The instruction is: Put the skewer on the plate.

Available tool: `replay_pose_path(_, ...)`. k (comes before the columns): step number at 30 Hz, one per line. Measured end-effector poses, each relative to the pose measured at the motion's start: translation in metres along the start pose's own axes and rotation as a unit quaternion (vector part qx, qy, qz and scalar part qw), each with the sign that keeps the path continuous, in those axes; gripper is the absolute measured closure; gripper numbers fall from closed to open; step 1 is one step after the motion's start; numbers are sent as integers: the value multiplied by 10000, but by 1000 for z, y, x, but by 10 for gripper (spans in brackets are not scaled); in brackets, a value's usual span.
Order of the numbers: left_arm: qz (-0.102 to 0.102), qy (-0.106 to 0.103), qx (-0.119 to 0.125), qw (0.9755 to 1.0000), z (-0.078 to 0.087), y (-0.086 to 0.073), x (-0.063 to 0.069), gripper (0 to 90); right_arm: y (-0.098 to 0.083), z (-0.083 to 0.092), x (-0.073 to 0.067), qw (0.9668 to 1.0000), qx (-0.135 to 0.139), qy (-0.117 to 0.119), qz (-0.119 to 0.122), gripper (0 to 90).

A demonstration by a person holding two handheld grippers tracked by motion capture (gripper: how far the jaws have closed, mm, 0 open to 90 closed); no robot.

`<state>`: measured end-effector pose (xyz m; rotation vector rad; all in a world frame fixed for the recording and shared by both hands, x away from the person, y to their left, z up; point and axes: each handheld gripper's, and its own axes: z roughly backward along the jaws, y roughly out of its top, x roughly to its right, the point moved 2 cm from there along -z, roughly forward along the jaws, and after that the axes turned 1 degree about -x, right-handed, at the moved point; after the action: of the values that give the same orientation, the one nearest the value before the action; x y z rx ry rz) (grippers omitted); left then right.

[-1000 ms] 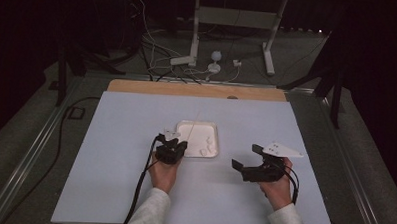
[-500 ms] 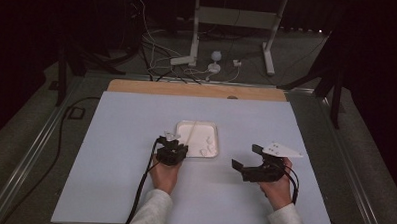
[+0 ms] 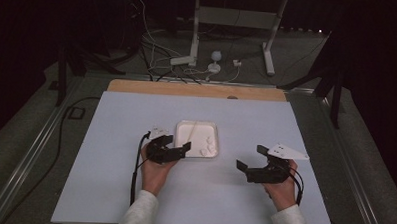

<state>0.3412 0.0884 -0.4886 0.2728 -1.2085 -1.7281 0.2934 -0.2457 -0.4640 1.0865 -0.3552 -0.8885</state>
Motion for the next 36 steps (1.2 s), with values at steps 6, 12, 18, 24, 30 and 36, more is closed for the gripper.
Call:
replay_pose_path(6, -180, -311, 371, 9987, 38, 11, -9, 84, -2, 6, 4, 9999, 62, -84, -4, 0)
replay_pose_path(12, -607, -255, 591, 9961, 69, 9, -18, 18, -4, 13, 7, 9997, 165, -189, 51, 0)
replay_pose_path(18, -774, -60, 728, 9943, 91, -4, -35, 16, -9, 18, 12, 9994, 243, -246, 82, 0)
replay_pose_path(24, -880, 18, 882, 9922, 107, -15, -47, 17, -15, 23, 17, 9983, 344, -437, 193, 0)
replay_pose_path(30, -1047, 115, 1018, 9892, 115, -20, -47, 16, -19, 28, 21, 9975, 493, -478, 172, 0)
replay_pose_path(36, -1021, 271, 1220, 9869, 126, -24, -52, 16, -23, 33, 27, 9970, 538, -545, 82, 0)
